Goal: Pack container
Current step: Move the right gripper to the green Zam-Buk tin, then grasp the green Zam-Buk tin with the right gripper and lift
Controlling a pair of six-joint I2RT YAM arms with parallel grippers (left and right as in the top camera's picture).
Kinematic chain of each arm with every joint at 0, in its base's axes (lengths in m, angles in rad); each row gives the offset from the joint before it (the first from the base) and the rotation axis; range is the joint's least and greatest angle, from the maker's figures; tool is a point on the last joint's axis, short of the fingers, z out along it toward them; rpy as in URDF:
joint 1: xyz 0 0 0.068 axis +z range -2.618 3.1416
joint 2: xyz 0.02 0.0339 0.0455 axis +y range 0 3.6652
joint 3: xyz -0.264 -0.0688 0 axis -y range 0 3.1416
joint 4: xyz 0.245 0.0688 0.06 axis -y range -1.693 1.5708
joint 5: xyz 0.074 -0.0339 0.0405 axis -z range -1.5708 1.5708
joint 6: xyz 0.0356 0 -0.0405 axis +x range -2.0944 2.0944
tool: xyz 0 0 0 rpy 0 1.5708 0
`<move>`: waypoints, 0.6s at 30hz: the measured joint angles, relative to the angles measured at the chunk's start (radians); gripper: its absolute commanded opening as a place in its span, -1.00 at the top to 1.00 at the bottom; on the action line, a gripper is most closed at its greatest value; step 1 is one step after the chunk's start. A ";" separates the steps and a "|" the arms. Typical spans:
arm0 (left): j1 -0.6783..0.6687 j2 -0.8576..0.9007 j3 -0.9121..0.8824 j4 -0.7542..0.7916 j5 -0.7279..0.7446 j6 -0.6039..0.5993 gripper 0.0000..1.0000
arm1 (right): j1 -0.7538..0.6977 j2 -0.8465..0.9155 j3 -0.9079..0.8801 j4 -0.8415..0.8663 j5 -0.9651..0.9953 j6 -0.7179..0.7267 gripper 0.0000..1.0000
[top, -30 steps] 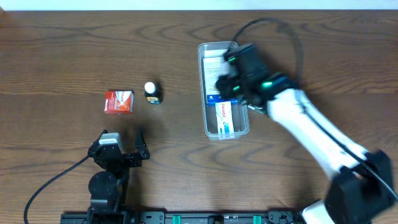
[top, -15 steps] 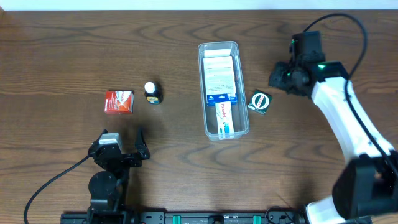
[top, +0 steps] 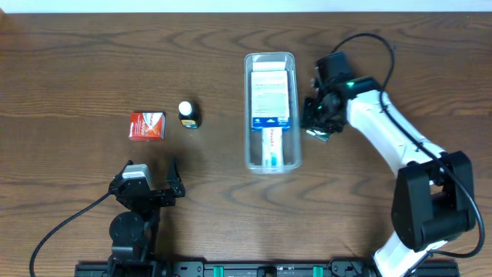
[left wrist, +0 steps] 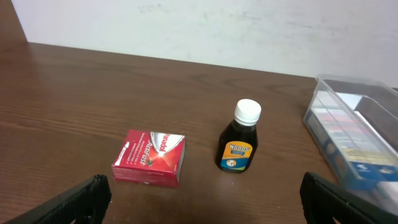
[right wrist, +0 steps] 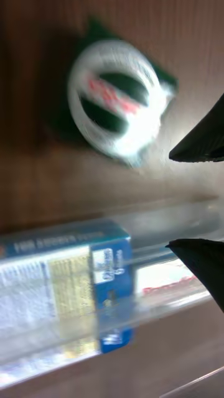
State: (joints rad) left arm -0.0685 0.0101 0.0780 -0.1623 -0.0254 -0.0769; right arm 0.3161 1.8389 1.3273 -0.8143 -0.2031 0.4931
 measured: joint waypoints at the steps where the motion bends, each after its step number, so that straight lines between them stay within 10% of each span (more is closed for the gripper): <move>1: 0.000 0.000 0.000 0.000 0.000 0.000 -0.96 | 0.011 0.000 0.000 -0.002 0.000 0.000 0.14; 9: 0.000 0.000 0.000 0.000 0.000 0.000 -0.96 | 0.020 0.000 0.000 -0.003 0.159 0.013 -0.68; 18: 0.000 0.000 0.000 0.000 0.000 0.000 -0.96 | -0.018 0.000 0.000 0.045 0.278 0.014 -0.89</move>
State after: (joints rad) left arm -0.0685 0.0101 0.0780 -0.1623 -0.0250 -0.0769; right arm 0.2977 1.8393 1.3273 -0.7692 0.0753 0.5076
